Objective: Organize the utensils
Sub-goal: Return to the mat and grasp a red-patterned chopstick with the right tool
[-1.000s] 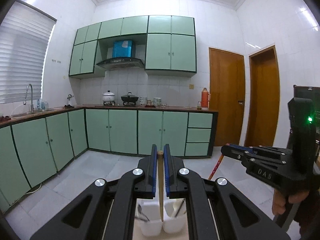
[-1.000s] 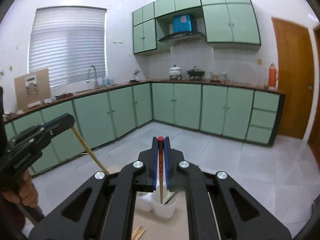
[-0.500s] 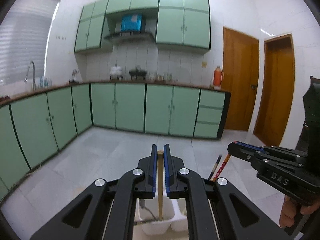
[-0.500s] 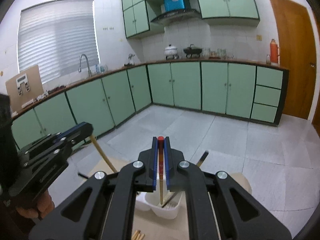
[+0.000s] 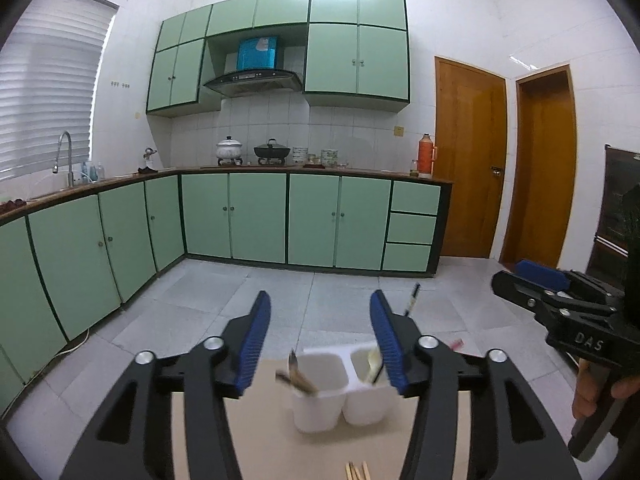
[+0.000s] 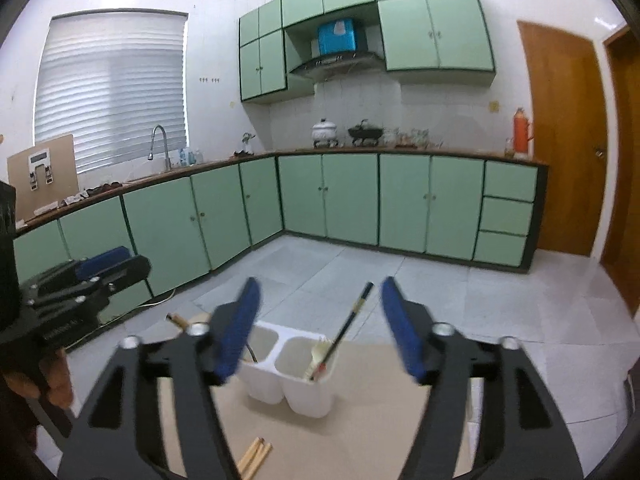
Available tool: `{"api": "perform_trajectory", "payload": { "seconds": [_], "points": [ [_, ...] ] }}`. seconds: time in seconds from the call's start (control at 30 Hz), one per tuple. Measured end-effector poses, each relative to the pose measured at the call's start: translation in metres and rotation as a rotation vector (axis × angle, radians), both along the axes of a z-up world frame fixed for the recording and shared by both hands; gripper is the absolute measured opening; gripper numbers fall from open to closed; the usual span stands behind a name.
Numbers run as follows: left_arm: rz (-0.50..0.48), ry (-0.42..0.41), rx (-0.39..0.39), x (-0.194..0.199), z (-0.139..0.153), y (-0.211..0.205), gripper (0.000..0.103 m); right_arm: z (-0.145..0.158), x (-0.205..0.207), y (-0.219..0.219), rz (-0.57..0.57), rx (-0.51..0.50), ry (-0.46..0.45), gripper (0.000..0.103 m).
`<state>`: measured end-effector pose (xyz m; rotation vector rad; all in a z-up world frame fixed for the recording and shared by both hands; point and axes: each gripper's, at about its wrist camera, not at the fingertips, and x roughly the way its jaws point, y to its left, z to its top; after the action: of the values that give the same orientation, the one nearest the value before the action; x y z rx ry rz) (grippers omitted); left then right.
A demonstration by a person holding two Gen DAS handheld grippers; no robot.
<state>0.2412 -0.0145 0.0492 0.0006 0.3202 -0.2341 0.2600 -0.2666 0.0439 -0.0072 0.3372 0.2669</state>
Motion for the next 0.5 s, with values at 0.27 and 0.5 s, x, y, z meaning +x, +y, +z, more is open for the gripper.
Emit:
{"api": "perform_trajectory", "payload": {
  "seconds": [0.27,0.5],
  "points": [
    [0.014,0.069,0.025,-0.073,-0.048,0.011,0.062,-0.06,-0.086,-0.007,-0.044,-0.018,0.039,0.081],
    [0.022,0.221,0.064,-0.115,-0.118,0.015,0.065,-0.126,-0.133,0.011,-0.035,-0.044,0.156,0.081]
  ]
}}
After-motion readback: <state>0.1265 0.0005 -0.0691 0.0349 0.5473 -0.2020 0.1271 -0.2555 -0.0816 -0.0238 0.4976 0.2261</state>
